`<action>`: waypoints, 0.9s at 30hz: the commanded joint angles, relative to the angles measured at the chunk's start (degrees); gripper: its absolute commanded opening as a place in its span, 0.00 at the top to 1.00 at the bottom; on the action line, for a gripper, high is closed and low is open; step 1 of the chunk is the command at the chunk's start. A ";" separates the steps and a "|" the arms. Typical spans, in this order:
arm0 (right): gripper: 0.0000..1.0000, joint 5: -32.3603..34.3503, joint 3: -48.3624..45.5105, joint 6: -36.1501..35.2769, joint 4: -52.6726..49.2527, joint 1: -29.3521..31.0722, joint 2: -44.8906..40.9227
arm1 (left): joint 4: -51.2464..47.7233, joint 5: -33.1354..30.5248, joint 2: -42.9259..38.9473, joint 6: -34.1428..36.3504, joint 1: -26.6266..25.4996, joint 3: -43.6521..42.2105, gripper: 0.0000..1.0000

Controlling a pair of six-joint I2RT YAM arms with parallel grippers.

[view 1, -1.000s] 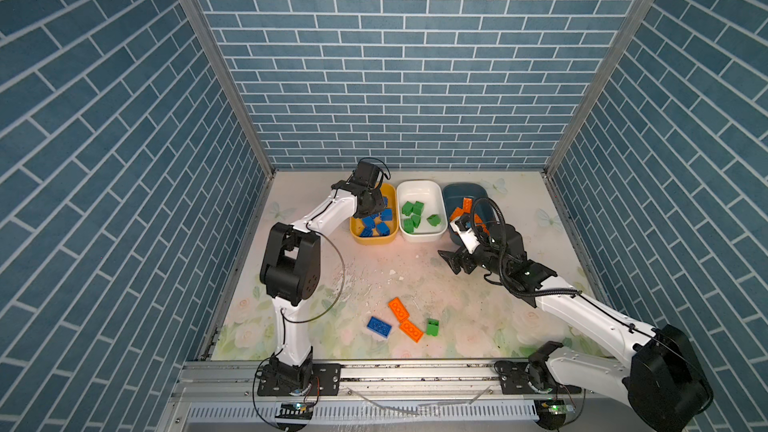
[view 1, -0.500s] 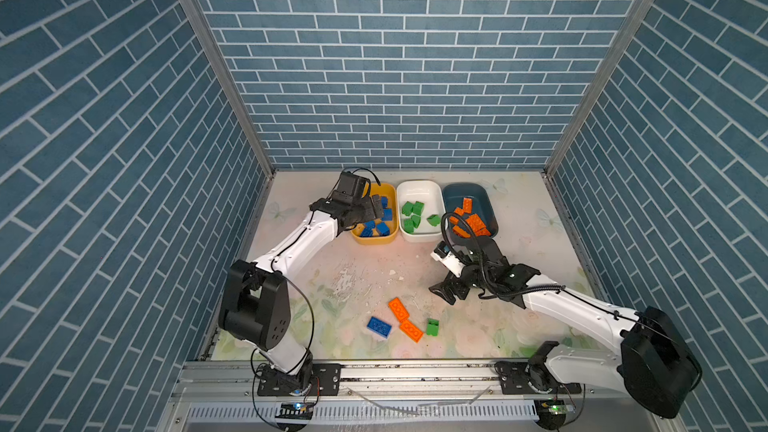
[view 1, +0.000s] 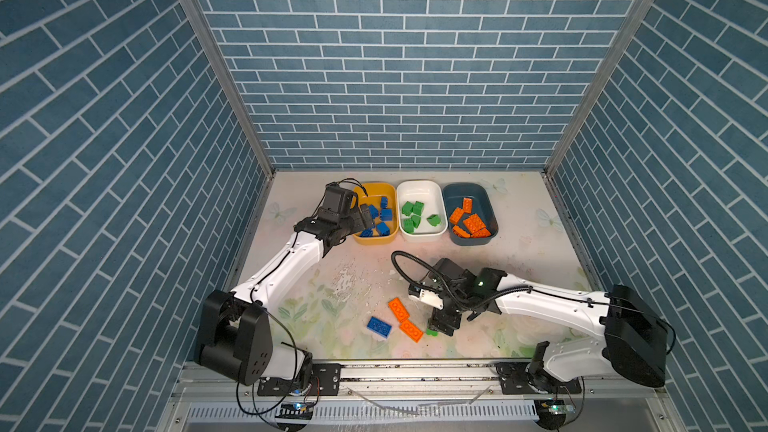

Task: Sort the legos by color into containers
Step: 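Lower the right gripper to the loose bricks and grasp the green brick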

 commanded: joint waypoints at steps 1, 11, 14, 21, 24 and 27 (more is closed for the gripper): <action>0.18 5.10 3.52 0.19 -4.01 2.29 3.96 | 3.67 1.67 -2.58 -0.92 0.57 -3.57 0.01; 0.31 8.39 7.79 -1.72 -5.28 5.96 12.86 | 3.14 -0.99 -7.18 -0.58 0.57 -9.20 0.01; 0.35 8.34 8.41 -2.07 -7.29 5.96 13.93 | 2.58 -2.02 -7.73 -0.13 0.57 -9.61 0.01; 0.43 7.74 8.30 -2.26 -9.43 5.99 13.95 | 3.04 -1.02 -7.21 0.22 0.57 -9.34 0.01; 0.51 8.41 8.20 -2.30 -9.42 5.88 15.02 | 3.58 -0.07 -6.59 0.29 0.57 -9.21 0.01; 0.60 9.39 7.28 -3.09 -7.63 5.86 14.07 | 3.08 -0.01 -5.90 -0.02 0.57 -8.84 0.01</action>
